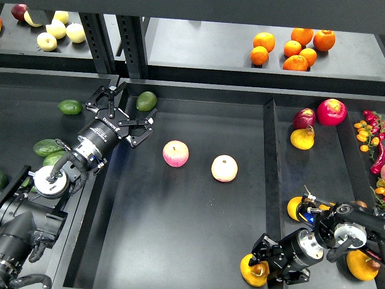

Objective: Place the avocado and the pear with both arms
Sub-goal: 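Lower the right gripper and close it on the yellow pear, then lift the pear into the pear bin and open the right gripper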

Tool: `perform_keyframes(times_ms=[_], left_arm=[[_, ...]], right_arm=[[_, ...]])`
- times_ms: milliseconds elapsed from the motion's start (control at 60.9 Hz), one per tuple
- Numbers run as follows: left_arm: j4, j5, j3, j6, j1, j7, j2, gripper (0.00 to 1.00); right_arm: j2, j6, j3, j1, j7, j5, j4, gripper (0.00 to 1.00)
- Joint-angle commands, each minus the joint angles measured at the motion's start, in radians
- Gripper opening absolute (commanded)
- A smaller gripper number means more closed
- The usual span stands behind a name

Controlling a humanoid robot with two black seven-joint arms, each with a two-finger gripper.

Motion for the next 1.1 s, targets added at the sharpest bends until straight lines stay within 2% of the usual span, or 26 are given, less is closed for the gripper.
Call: perform_keyframes(times_ms=[0, 115, 213, 230, 312, 525, 739, 854, 1084], left_arm=[[-0.001, -0.001, 0.0, 0.0, 0.0, 0.0, 0.0, 0.99], [-0.003, -0.001, -0.002, 0.0, 0.0, 0.0, 0.0, 0.99], [-0.003, -0.001, -0.002, 0.0, 0.0, 0.0, 0.0, 0.99], [-0.004, -0.001, -0.002, 0.0, 0.0, 0.0, 0.0, 0.99], [-0.004, -0.001, -0.002, 0.0, 0.002, 0.0, 0.0, 0.99], [-0.003, -0.001, -0.002, 0.0, 0.002, 0.0, 0.0, 0.99], [-0.004, -0.001, 0.0, 0.0, 0.0, 0.0, 0.0, 0.99], [-0.004, -0.001, 0.001, 0.0, 0.0, 0.002, 0.0, 0.99], [-0.004, 0.0, 0.001, 0.0, 0.0, 0.002, 0.0, 0.99]], right_arm=[[0.003, 0.0, 0.034, -0.017, 0.0, 0.0, -0.006, 0.28], [0.003, 0.0, 0.046, -0.019, 0.0, 0.002, -0.006, 0.23], [0.001, 0.0, 0.066, -0.02, 0.0, 0.015, -0.007, 0.13], [0.0, 0.0, 0.075, -0.022, 0.0, 0.021, -0.01, 0.09], [0.0, 0.0, 0.106, -0.024, 0.0, 0.037, -0.016, 0.04], [0.001, 0.0, 0.193, -0.019, 0.0, 0.063, -0.01, 0.03], [-0.025, 0.0, 0.29, -0.011, 0.0, 0.247, 0.02, 0.03], [-0.074, 0.0, 0.313, -0.004, 0.0, 0.293, 0.039, 0.03], [-0.25, 0.0, 0.295, 0.015, 0.0, 0.377, 0.086, 0.03]])
